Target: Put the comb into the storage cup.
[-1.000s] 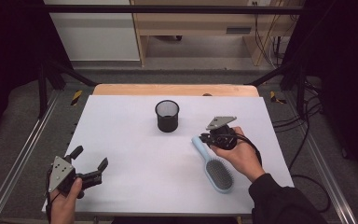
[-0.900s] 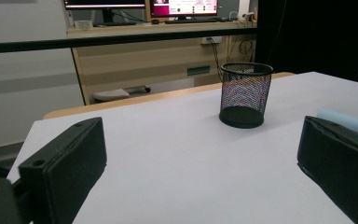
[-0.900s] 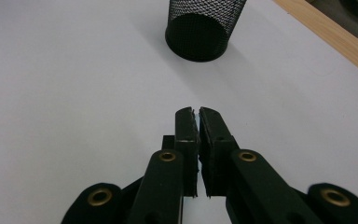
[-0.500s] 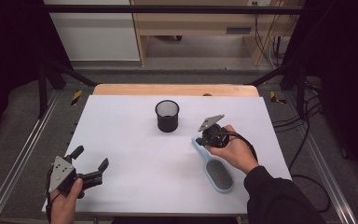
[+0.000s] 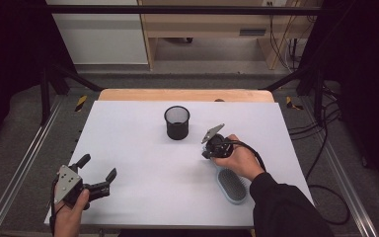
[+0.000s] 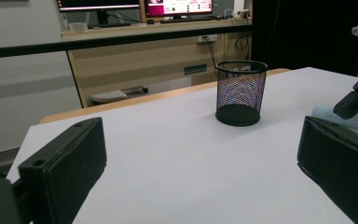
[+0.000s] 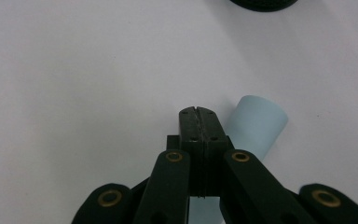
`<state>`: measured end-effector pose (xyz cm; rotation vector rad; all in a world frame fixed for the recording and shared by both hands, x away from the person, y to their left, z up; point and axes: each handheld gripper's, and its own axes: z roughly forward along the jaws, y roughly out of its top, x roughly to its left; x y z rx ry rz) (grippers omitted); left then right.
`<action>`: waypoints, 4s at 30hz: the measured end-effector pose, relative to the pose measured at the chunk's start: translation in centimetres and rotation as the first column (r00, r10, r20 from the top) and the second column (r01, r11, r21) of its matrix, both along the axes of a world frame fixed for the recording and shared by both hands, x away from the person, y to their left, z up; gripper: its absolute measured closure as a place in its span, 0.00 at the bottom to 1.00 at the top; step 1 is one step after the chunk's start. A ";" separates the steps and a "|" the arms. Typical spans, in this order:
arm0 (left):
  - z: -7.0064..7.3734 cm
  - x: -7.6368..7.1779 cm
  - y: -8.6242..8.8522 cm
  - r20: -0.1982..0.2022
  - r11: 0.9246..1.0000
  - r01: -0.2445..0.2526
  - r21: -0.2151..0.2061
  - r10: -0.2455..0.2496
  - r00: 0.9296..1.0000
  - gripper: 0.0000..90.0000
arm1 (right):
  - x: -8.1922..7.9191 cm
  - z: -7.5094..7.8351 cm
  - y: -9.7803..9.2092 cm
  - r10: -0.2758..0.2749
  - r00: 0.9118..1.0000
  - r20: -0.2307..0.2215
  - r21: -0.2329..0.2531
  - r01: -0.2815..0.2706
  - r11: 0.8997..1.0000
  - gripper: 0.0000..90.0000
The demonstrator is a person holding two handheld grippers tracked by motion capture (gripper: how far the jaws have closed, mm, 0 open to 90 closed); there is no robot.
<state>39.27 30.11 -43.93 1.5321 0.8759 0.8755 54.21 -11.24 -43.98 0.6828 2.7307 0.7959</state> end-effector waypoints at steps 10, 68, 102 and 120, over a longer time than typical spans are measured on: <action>0.0 0.0 0.0 0.000 1.000 0.002 0.004 -0.002 1.000 0.01 | 1.0 -0.8 -1.4 -0.052 0.999 0.010 -0.071 0.053 0.996 1.00; -0.3 -0.2 -0.1 -0.021 1.000 0.001 0.030 0.000 1.000 0.01 | -10.3 -1.3 -17.3 -0.292 0.953 -0.080 0.018 0.295 0.955 1.00; -0.4 -0.2 -0.5 -0.035 0.998 0.024 0.051 -0.023 0.999 0.01 | -14.6 -1.0 -16.3 -0.261 0.961 -0.086 0.024 0.264 0.964 1.00; -0.4 -0.2 -0.6 -0.041 0.998 0.029 0.056 -0.027 0.999 0.02 | -16.2 0.0 -17.2 -0.313 0.950 -0.022 0.102 0.313 0.944 0.75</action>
